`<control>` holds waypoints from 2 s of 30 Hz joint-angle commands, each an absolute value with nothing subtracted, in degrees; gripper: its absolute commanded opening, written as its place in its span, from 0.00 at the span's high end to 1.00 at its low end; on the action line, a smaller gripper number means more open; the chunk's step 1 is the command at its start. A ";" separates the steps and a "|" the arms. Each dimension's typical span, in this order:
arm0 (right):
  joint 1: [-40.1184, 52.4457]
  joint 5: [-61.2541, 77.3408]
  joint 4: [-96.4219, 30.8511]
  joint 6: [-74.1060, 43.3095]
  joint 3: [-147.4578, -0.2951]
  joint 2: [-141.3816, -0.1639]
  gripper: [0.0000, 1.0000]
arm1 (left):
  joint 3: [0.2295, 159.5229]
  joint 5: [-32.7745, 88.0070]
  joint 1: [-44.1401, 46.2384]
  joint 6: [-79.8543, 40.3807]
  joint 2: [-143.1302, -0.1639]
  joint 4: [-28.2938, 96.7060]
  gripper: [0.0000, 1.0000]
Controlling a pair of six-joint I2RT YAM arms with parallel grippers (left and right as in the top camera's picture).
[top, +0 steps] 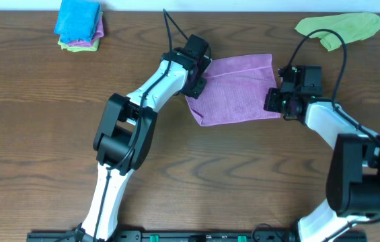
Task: Fold the cloth
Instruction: 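Grasp the cloth's right edge with the right gripper, then pull the cloth corners apart with both grippers to flatten it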
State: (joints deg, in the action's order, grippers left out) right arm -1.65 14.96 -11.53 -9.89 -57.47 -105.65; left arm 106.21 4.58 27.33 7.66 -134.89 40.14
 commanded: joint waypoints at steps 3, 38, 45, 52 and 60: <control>0.08 13.43 -13.56 -8.78 -58.11 -108.38 0.98 | 103.74 4.56 25.58 8.56 -136.79 42.65 0.94; 17.69 10.63 -29.67 -6.72 -66.11 -99.29 0.99 | 103.74 12.08 13.52 9.04 -126.48 47.40 0.94; 14.72 8.36 -27.79 -6.52 -66.41 -99.00 0.86 | 103.72 12.12 13.52 8.40 -125.34 43.27 0.70; 8.08 12.78 -20.23 -6.63 -66.41 -101.75 0.65 | 103.70 15.22 13.47 3.57 -125.91 36.01 0.57; 4.51 17.63 -19.75 -7.68 -66.41 -104.51 0.67 | 103.66 17.56 13.26 1.74 -128.86 39.70 0.60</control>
